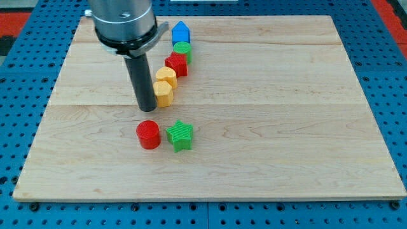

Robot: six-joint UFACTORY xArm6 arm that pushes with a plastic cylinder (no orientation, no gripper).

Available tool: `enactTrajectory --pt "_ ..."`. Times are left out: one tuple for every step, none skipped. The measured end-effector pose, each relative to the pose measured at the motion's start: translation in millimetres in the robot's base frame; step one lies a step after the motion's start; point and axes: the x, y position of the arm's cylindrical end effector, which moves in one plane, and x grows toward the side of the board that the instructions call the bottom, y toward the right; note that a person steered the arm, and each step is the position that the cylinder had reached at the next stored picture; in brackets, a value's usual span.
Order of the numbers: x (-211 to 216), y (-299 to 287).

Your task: Move yellow blocks vertically below red star

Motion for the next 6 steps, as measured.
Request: enactTrajectory --pt "4 11" --pt "21 -66" --pt "-31 -86" --pt "-64 -69" --pt "-59 -7" --pt "-59 7"
